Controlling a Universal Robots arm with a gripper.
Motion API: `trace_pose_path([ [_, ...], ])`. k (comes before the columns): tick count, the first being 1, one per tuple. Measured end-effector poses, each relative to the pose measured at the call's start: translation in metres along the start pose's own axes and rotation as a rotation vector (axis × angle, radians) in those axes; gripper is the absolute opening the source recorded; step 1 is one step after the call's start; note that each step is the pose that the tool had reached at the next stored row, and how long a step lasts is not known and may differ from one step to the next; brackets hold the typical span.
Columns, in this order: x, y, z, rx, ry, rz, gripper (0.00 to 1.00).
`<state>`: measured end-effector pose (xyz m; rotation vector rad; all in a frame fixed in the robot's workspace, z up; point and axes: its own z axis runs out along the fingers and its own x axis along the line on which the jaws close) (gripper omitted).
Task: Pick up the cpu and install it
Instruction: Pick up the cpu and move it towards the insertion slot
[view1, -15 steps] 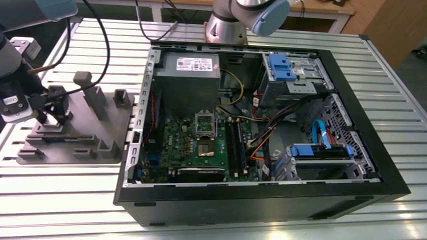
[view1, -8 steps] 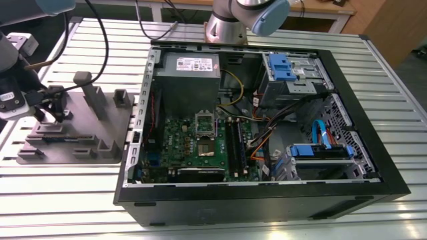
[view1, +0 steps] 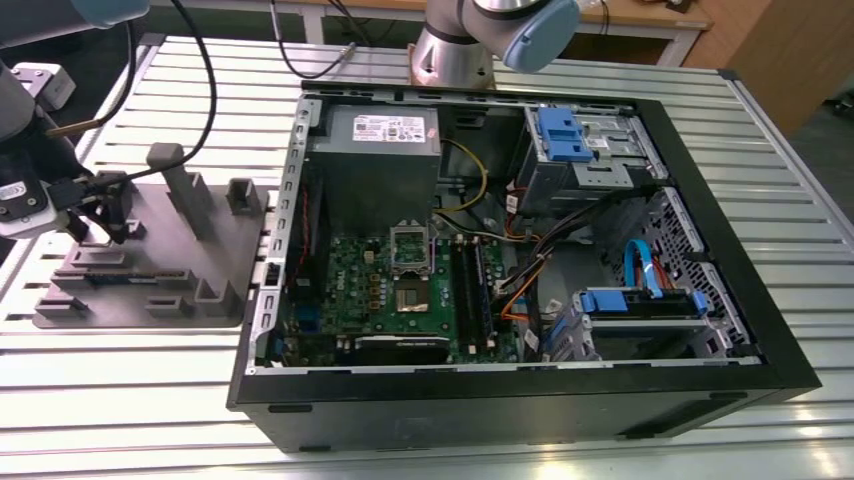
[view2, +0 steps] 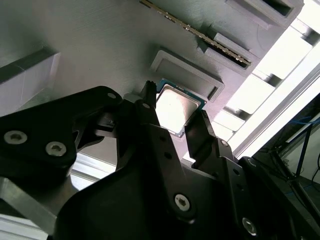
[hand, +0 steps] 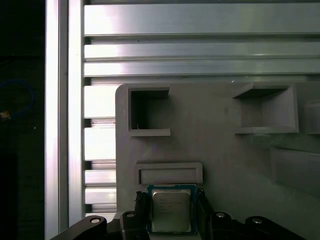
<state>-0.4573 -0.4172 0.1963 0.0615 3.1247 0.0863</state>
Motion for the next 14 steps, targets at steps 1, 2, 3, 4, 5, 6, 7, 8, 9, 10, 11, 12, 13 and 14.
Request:
trace_pose_path([
  [1, 0.0000, 0.0000, 0.0000, 0.0000, 0.0000, 0.000, 0.47],
  [2, 0.0000, 0.0000, 0.0000, 0.0000, 0.0000, 0.000, 0.47],
  [3, 0.0000, 0.0000, 0.0000, 0.0000, 0.0000, 0.000, 0.47],
  [4, 0.0000, 0.0000, 0.0000, 0.0000, 0.0000, 0.000, 0.47],
  [5, 0.0000, 0.0000, -0.0001, 0.0000, 0.0000, 0.000, 0.47],
  [6, 0.0000, 0.0000, -0.0005, 0.0000, 0.0001, 0.000, 0.47],
  [7, 0.0000, 0.0000, -0.0007, 0.0001, 0.0001, 0.000, 0.47],
  [8, 0.0000, 0.0001, -0.0008, 0.0000, 0.0001, 0.000, 0.47],
  [9, 0.0000, 0.0001, -0.0011, 0.0001, 0.0001, 0.000, 0.47],
  [10, 0.0000, 0.0001, -0.0012, 0.0000, 0.0000, 0.000, 0.47],
  [11, 0.0000, 0.0001, -0.0013, 0.0002, 0.0000, 0.000, 0.47],
  [12, 0.0000, 0.0001, -0.0013, 0.0002, -0.0001, 0.000, 0.47],
  [13, 0.0000, 0.0001, -0.0013, 0.0001, -0.0001, 0.000, 0.47],
  [14, 0.0000, 0.0001, -0.0014, 0.0002, -0.0001, 0.000, 0.47],
])
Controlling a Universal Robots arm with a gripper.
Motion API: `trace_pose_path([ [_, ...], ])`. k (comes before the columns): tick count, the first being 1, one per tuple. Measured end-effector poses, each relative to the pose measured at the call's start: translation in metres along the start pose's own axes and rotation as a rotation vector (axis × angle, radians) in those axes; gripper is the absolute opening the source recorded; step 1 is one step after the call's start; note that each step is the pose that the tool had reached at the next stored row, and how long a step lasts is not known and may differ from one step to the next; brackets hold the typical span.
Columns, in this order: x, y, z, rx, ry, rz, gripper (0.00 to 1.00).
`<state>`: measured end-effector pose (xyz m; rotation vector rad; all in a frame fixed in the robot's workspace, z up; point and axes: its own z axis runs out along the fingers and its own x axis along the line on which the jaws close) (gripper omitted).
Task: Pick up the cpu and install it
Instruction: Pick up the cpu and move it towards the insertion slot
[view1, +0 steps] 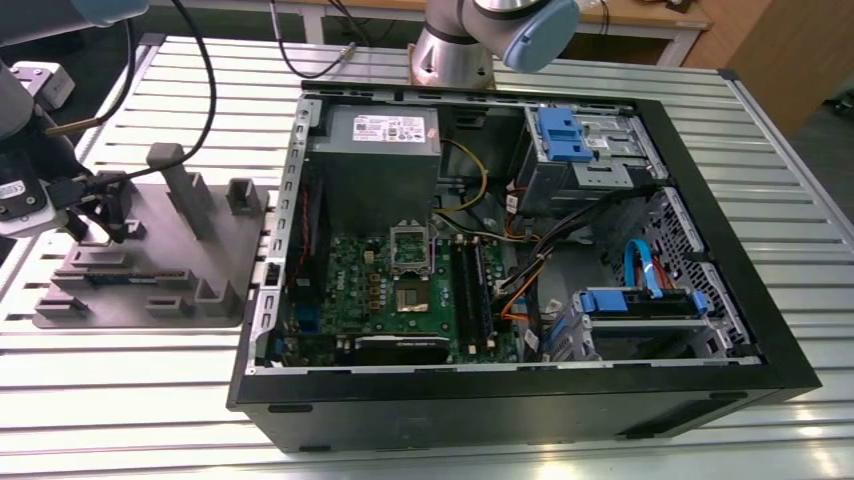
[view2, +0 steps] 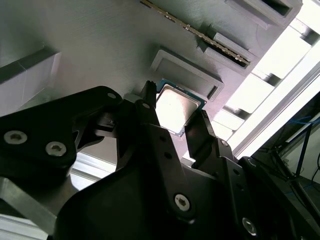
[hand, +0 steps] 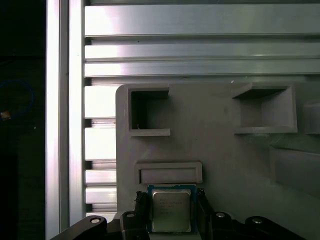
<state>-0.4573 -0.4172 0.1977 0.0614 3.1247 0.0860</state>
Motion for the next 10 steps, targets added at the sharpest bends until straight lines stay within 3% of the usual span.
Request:
trace_pose_path([
  [10, 0.0000, 0.0002, -0.0036, 0.0000, 0.0001, 0.000, 0.47],
])
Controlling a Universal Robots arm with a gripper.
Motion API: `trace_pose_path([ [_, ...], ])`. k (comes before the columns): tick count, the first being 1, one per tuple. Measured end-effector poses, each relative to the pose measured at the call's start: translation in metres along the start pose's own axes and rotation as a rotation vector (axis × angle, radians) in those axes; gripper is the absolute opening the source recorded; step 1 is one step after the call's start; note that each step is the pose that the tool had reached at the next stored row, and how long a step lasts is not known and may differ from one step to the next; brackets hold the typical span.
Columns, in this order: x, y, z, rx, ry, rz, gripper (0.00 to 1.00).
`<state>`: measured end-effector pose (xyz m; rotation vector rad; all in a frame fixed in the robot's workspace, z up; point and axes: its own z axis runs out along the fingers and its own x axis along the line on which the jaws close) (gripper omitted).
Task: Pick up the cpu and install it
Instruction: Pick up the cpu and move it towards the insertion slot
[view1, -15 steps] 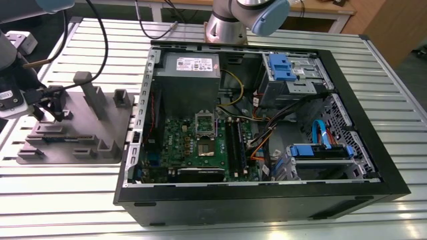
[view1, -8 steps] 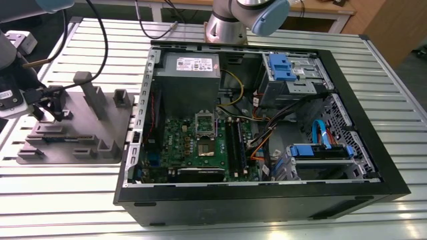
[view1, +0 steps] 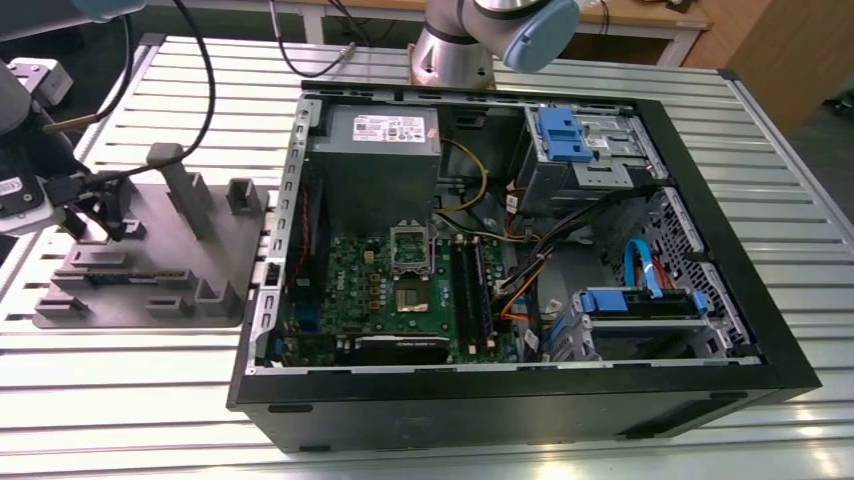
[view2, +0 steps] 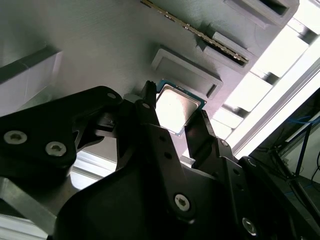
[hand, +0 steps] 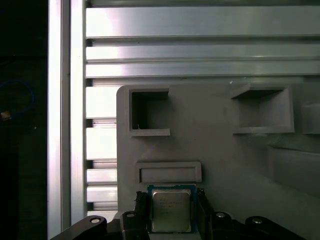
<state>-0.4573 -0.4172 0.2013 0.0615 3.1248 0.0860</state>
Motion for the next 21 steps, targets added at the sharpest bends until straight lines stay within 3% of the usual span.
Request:
trace_pose_path([
  [21, -0.0001, 0.0003, -0.0050, 0.0000, 0.0000, 0.000, 0.47],
])
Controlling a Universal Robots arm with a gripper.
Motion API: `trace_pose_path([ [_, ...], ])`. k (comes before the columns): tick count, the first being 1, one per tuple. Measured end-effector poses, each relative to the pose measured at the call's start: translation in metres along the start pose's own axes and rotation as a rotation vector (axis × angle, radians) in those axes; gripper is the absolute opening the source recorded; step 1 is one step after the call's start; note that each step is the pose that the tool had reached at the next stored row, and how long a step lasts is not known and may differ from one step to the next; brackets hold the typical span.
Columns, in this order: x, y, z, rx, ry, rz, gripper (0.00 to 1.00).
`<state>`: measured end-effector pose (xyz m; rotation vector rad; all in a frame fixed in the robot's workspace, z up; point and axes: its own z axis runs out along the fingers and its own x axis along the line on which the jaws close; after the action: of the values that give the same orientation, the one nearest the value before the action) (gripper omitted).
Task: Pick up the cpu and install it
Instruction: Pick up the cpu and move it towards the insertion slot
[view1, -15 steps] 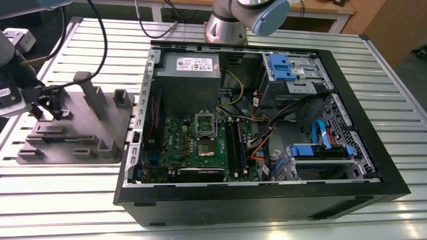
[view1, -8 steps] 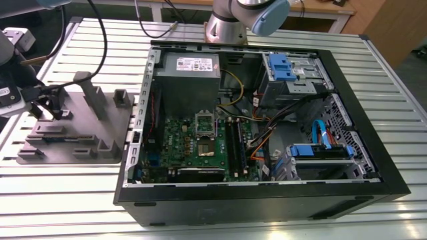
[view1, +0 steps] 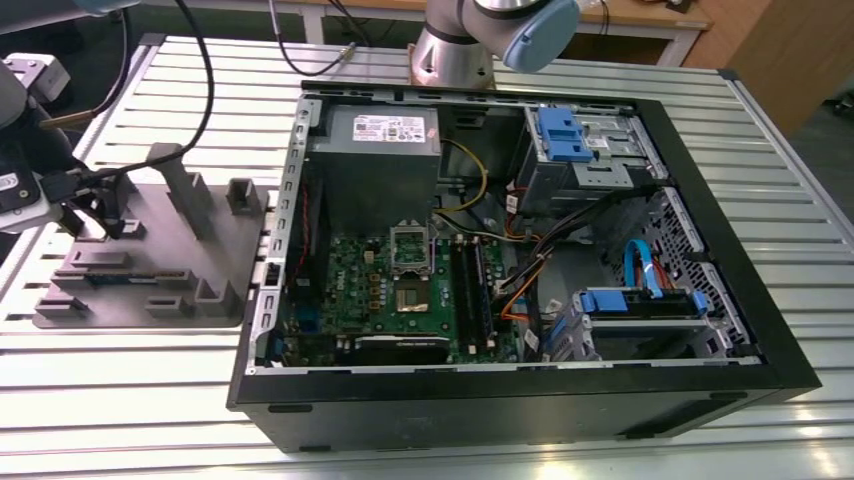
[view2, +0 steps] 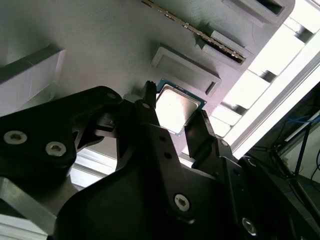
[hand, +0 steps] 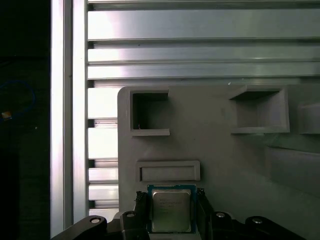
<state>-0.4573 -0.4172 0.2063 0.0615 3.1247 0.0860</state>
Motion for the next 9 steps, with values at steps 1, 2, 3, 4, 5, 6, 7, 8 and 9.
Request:
trace_pose_path([
  [1, 0.0000, 0.0000, -0.0002, 0.0000, 0.0001, 0.000, 0.47],
  [2, -0.0001, 0.0003, -0.0060, 0.0000, 0.0000, 0.000, 0.47],
  [3, -0.0002, 0.0007, -0.0125, -0.0001, 0.0000, 0.000, 0.47],
  [4, -0.0002, 0.0007, -0.0127, 0.0000, 0.0000, 0.000, 0.47],
  [5, -0.0002, 0.0007, -0.0128, 0.0000, 0.0000, 0.000, 0.47],
  [6, -0.0002, 0.0007, -0.0131, 0.0000, 0.0001, 0.000, 0.47],
  [7, -0.0002, 0.0007, -0.0132, 0.0000, 0.0000, 0.000, 0.47],
  [8, -0.0002, 0.0007, -0.0134, 0.0000, 0.0000, 0.000, 0.47],
  [9, -0.0002, 0.0008, -0.0137, 0.0000, 0.0001, 0.000, 0.47],
])
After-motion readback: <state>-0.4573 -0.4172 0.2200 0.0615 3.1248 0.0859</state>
